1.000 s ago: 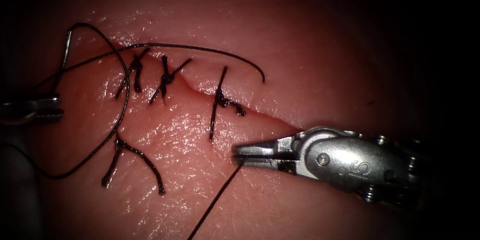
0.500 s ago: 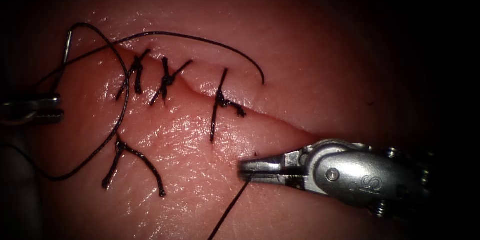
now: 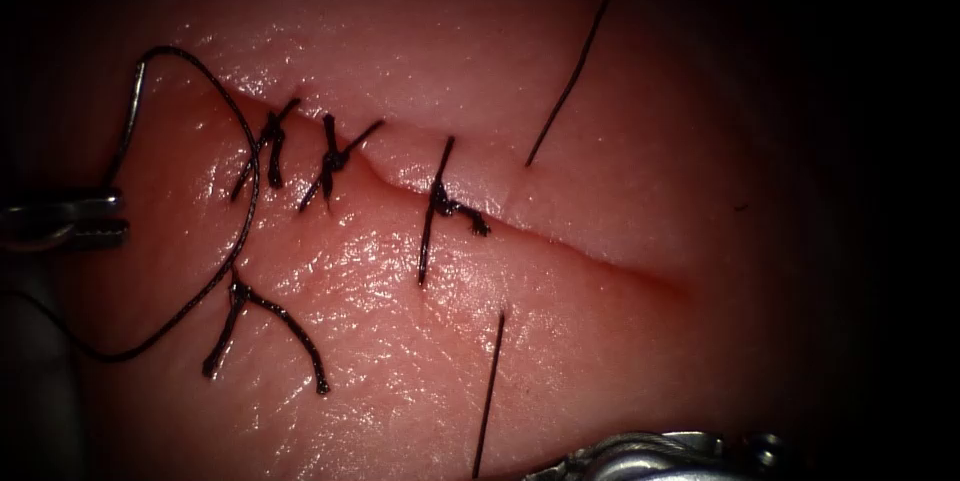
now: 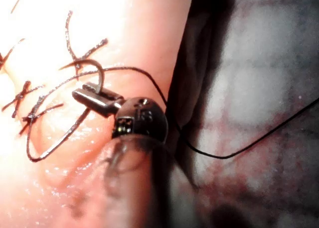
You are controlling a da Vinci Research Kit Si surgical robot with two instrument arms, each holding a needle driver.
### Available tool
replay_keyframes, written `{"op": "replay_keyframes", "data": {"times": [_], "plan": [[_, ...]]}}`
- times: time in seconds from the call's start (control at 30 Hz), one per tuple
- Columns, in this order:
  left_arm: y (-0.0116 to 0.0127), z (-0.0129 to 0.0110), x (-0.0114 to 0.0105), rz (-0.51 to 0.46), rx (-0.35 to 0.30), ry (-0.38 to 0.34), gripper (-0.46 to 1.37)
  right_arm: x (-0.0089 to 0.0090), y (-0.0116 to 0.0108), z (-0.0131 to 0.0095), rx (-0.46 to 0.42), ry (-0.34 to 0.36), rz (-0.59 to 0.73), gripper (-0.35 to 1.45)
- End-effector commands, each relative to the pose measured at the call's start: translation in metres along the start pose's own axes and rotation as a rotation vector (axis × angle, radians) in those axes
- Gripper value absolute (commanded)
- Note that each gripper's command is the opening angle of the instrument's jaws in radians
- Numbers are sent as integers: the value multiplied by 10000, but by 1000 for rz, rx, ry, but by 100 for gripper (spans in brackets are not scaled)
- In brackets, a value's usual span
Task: Wound Closure
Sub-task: Use the right gripper to pull the suture through the cut until a short tail remains on top
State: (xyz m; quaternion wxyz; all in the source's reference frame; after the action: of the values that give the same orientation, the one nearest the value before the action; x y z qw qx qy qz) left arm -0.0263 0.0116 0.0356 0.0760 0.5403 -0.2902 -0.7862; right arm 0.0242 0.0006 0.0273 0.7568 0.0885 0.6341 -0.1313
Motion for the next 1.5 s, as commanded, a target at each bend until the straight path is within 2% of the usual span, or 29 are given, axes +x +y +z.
{"op": "replay_keyframes", "data": {"times": [0.03,0.43,0.7,0.83,0.87,0.9,0.93,0.97,1.03,1.17,1.43,1.5], "plan": [[0,0,0,0,-9,0,-35,2,-2,2,6,5,3,-35],[0,0,0,0,-10,2,-35,25,-31,32,103,32,2,-35],[0,0,1,0,-10,3,-35,31,-45,44,153,43,8,-35],[0,0,1,0,-10,3,-35,32,-43,46,163,48,18,-35],[0,0,1,0,-11,4,-35,31,-37,44,126,32,22,9],[0,0,1,0,-11,4,-35,30,-30,40,69,29,29,77],[0,0,1,0,-11,4,-35,29,-26,37,27,23,36,104],[0,0,1,0,-11,4,-35,29,-24,35,14,23,39,110],[0,0,1,0,-11,4,-35,28,-7,19,-102,27,70,140],[0,0,1,0,-11,5,-35,27,15,-11,-194,15,82,144],[0,0,1,0,-11,5,-35,10,49,-71,-292,9,60,141],[0,0,1,0,-11,5,-35,6,53,-76,-301,4,53,141]]}}
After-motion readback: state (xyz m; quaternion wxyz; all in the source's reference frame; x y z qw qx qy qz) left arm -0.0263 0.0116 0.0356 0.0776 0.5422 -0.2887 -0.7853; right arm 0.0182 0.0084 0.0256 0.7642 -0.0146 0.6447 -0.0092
